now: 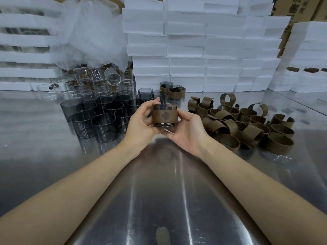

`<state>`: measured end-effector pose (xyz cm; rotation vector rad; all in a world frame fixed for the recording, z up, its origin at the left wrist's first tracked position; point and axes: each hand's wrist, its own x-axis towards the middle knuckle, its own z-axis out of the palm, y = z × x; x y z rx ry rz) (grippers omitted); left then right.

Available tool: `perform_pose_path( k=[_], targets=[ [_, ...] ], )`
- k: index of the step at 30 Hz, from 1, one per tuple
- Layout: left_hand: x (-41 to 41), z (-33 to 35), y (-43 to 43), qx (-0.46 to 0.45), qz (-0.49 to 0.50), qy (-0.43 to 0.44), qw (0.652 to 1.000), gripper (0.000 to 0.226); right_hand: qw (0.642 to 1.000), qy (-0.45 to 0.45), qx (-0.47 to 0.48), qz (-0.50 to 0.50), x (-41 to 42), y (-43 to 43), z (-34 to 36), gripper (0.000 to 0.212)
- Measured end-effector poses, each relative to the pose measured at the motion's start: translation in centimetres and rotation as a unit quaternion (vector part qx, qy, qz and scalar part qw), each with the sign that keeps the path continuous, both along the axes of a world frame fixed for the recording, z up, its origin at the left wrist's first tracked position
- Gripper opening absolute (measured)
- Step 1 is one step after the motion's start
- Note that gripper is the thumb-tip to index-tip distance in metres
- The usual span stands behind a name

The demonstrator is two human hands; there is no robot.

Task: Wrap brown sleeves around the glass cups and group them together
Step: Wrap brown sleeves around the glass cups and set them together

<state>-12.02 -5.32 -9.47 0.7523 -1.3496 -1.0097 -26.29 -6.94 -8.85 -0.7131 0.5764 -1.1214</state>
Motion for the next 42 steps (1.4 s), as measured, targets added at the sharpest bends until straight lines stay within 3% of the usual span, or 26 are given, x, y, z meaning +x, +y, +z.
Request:
perform_pose_path(
  k=[4, 8, 11, 15, 16, 20, 22, 26, 29, 32, 34, 37, 42],
  targets=[
    [-0.1, 0.1, 0.1, -0.009, 0.007, -0.01, 1.0, 0.069, 0.995, 0.058, -0.043, -0.063, 0.3, 0.0, -0.2, 0.036],
    [-0.1, 0.2, 0.2, -0.012, 0.016, -0.013, 1.0, 0.067, 0.954, 0.2, -0.166, -0.148, 0.7, 0.3, -0.1, 0.058],
    [-0.1, 0.1, 0.1, -0.01, 0.023, -0.017, 1.0, 0.066, 0.931, 0.252, -0.214, -0.151, 0.8, 0.5, 0.0, 0.06],
    [0.1, -0.4, -0.4, 0.002, 0.032, -0.024, 0.999, 0.07, 0.954, 0.214, -0.174, -0.121, 0.7, 0.5, -0.1, 0.031],
    [0.1, -0.5, -0.5, 0.009, 0.03, -0.035, 0.999, 0.072, 0.944, 0.245, -0.189, -0.118, 0.8, 0.5, -0.3, 0.024],
    [0.1, -0.8, -0.7, 0.041, 0.015, -0.097, 0.994, 0.074, 0.789, 0.498, -0.287, -0.219, 1.0, 0.4, -1.1, 0.039],
    [0.0, -0.9, -0.7, 0.048, 0.008, -0.119, 0.992, 0.069, 0.752, 0.524, -0.308, -0.257, 1.0, 0.3, -1.2, 0.036],
    [0.2, -1.0, -0.8, 0.051, 0.009, -0.15, 0.987, 0.065, 0.718, 0.56, -0.311, -0.272, 0.4, 0.3, -0.9, 0.035],
    [0.3, -1.0, -1.0, 0.042, 0.071, -0.152, 0.985, 0.057, 0.645, 0.63, -0.319, -0.292, 0.4, 0.7, -0.6, 0.043],
    [0.4, -0.9, -1.0, 0.042, 0.128, -0.115, 0.984, 0.047, 0.582, 0.641, -0.35, -0.357, 0.7, 1.3, 0.1, 0.021],
    [0.4, -0.9, -1.1, 0.043, 0.137, -0.107, 0.984, 0.043, 0.577, 0.662, -0.332, -0.344, 0.8, 1.5, 0.3, 0.011],
    [0.3, -1.1, -1.2, 0.038, 0.13, -0.124, 0.983, 0.045, 0.559, 0.728, -0.282, -0.277, 0.5, 1.0, -0.4, 0.014],
    [0.4, -1.2, -1.2, 0.029, 0.133, -0.145, 0.98, 0.046, 0.6, 0.737, -0.27, -0.154, -0.3, -0.4, -1.4, 0.04]
  ],
)
